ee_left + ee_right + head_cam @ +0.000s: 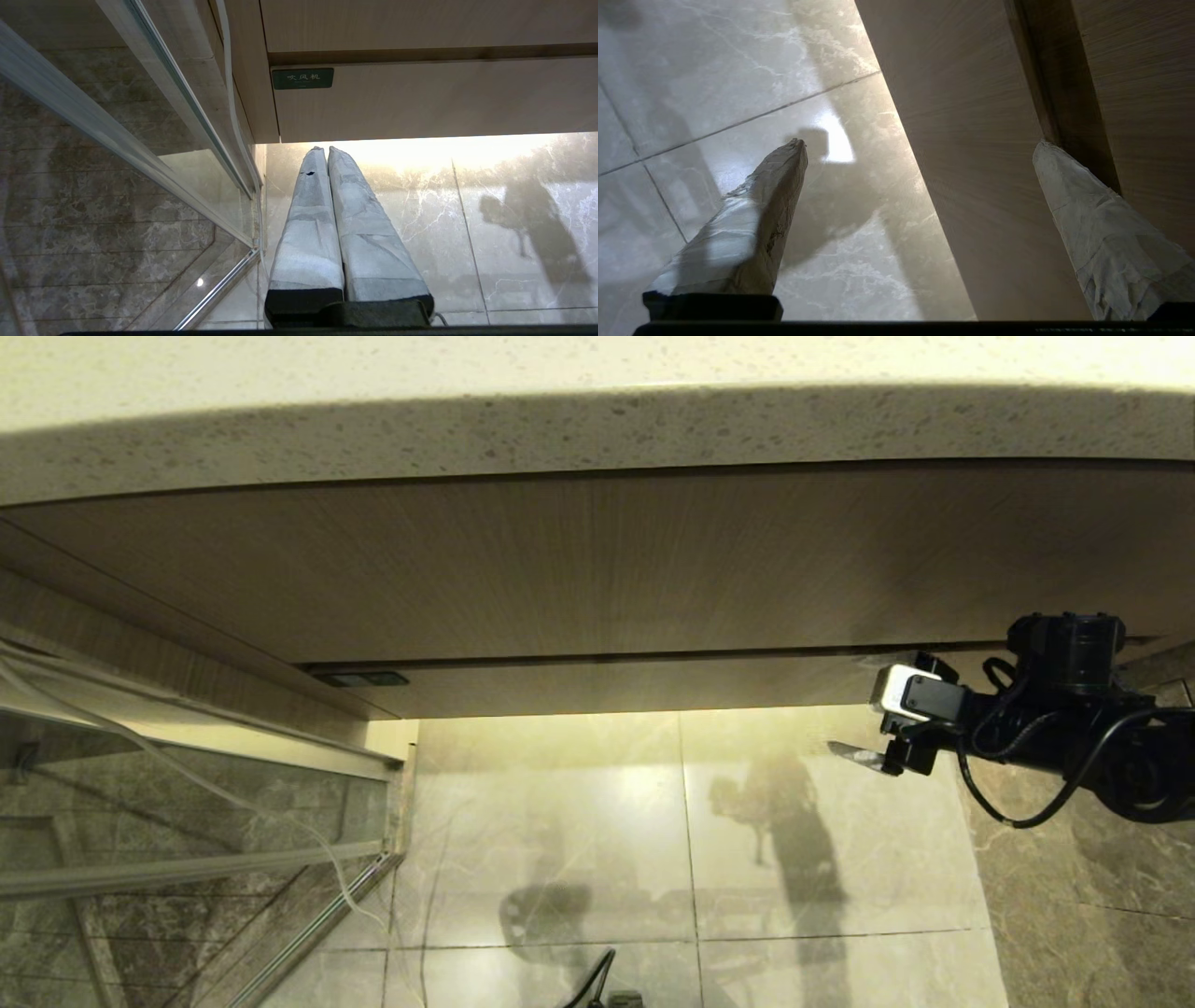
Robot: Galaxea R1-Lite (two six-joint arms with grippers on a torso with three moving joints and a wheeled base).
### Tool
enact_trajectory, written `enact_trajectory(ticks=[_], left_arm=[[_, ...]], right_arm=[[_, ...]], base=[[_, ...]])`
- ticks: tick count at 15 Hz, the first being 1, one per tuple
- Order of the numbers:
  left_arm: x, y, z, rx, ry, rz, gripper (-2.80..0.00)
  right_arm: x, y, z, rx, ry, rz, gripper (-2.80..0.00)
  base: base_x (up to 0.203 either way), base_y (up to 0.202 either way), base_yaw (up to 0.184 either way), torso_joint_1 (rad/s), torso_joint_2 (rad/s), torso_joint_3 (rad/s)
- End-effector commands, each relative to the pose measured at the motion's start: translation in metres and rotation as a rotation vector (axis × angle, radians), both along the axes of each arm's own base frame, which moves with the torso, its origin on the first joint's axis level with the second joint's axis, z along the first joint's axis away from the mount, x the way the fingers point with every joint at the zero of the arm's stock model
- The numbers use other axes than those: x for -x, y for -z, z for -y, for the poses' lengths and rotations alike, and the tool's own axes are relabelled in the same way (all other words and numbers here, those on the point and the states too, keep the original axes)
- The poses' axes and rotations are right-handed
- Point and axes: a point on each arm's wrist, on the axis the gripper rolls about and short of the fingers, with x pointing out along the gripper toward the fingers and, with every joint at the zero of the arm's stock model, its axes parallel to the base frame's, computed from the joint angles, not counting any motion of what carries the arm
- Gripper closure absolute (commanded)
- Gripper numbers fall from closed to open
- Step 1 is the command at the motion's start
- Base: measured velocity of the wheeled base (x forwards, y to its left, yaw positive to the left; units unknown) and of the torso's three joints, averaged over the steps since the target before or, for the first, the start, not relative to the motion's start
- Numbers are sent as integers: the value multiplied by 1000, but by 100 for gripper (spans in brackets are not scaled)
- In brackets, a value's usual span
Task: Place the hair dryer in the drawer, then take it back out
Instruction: Pull open the drawer
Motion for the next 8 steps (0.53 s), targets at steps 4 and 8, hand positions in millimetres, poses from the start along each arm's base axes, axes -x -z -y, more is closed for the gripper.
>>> enact_trajectory(ticks=[4,8], left_arm=[[-4,11,0,1,0,-38,0],[-4,11,0,1,0,-38,0]], right_arm=[[-6,-2,-1,-17,0,29,-280],[-8,-6,-1,-21,2,54,-280]], base=[[0,0,0,0,0,0],[0,0,0,0,0,0]])
